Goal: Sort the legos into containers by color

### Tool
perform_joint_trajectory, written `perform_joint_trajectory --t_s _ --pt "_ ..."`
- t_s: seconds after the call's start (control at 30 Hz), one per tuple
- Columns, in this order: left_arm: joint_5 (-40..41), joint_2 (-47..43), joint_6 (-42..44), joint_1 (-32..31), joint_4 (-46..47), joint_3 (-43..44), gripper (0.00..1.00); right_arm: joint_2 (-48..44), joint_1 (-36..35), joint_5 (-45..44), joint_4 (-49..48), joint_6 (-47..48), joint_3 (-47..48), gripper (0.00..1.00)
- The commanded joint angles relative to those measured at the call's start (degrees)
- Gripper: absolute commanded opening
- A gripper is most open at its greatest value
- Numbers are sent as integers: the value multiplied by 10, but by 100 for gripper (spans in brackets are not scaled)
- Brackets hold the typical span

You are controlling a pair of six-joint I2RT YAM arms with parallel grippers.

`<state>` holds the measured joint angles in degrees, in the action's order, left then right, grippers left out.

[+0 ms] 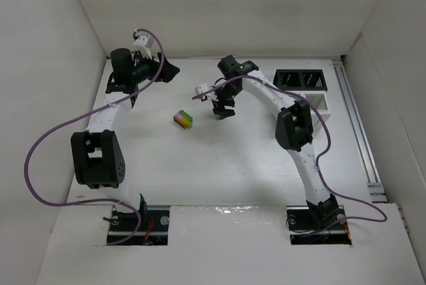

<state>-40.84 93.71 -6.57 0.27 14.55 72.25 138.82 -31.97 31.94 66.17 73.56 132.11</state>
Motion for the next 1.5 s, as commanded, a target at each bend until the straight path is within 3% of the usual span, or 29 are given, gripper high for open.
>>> perform_joint_trajectory --t_s 0.0,0.33,0.57,1.1,1.33,1.37,1.47 --pt "-22 -9 -6 11 25 16 73 16 -9 13 -30 -25 30 79" --pt "-34 -9 -6 24 25 16 73 42 -9 -6 -36 -30 51 78" --pt "-44 -4 -6 34 25 16 73 47 -9 -11 -36 -35 51 66" --pt "-55 12 4 39 25 27 73 58 -9 -27 -42 -40 51 57" --pt "-74 17 4 39 42 22 73 58 -4 -17 -36 -40 56 35" --pt "-80 17 4 39 47 22 73 42 -4 -12 -36 -46 56 25" --pt "-104 28 -7 39 60 22 73 -3 4 16 -31 -51 51 9"
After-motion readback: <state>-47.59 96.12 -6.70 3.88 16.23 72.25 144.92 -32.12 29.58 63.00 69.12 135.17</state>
